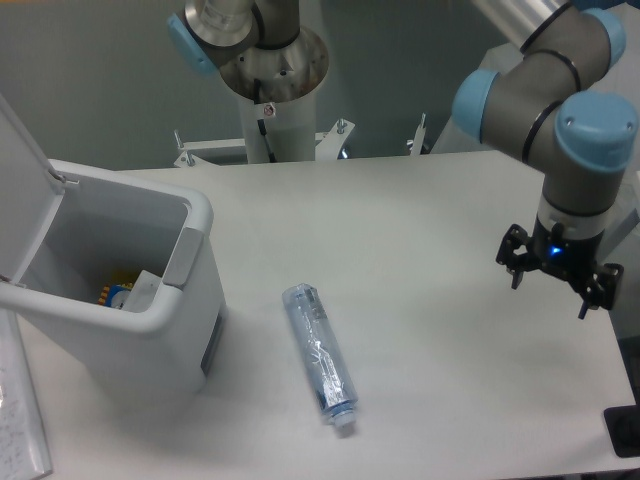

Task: Place the trash in the trash can

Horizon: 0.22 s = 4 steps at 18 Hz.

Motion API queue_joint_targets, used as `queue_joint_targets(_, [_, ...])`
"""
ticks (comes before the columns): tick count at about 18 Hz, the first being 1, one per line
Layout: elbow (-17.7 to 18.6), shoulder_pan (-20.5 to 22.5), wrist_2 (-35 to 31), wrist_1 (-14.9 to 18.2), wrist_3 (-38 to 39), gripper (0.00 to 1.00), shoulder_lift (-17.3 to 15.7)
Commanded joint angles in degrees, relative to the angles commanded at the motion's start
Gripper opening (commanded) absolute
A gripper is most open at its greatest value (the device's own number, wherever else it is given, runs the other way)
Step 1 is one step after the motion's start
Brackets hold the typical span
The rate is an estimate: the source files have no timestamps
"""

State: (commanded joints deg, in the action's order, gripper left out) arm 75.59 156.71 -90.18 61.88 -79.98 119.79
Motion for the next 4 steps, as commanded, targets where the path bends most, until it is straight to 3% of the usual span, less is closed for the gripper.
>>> queue_joint_targets(4, [0.79,-0.09,0.00,-0.35,0.00,1.00,0.00])
